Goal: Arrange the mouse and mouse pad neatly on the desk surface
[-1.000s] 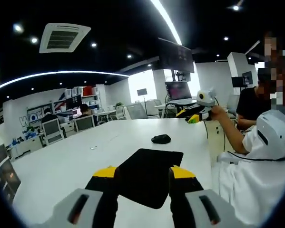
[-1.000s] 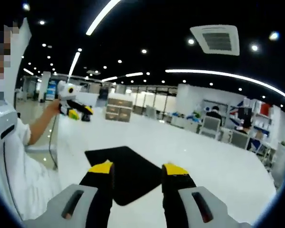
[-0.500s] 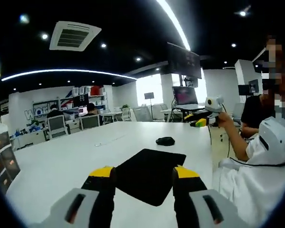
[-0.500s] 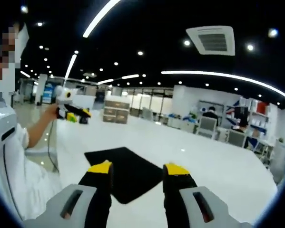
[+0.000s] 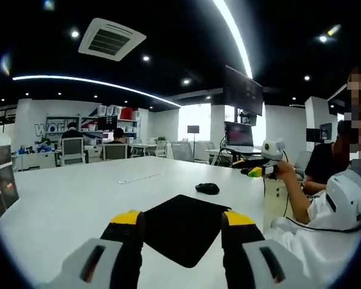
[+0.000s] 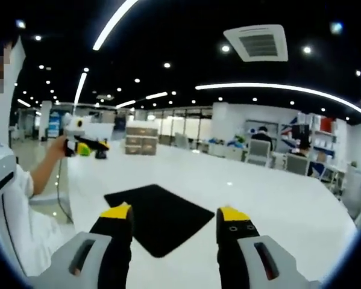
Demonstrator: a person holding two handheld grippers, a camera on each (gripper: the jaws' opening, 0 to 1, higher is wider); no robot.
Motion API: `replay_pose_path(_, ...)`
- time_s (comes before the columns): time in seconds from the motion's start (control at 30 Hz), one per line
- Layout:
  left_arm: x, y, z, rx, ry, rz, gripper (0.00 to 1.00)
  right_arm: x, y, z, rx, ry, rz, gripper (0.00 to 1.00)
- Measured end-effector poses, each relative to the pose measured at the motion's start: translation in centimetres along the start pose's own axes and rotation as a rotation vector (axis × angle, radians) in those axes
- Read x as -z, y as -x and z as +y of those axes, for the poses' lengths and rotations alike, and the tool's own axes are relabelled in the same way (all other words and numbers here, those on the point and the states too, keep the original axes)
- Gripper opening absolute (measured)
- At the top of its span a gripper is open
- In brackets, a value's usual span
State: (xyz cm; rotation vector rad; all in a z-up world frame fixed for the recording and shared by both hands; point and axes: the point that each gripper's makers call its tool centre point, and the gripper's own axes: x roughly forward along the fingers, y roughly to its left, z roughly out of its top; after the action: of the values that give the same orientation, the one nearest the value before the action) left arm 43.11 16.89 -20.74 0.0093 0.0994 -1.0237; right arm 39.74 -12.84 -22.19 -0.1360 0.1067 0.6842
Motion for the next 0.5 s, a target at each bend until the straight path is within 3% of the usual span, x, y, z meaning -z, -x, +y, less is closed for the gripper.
replay_pose_path(0.5,-0.49,0.34,-0.09,-0.011,-0.021,-0.011,0.53,-0.10,-0.08,-0.22,0.009,-0.025,-0.005,0.55)
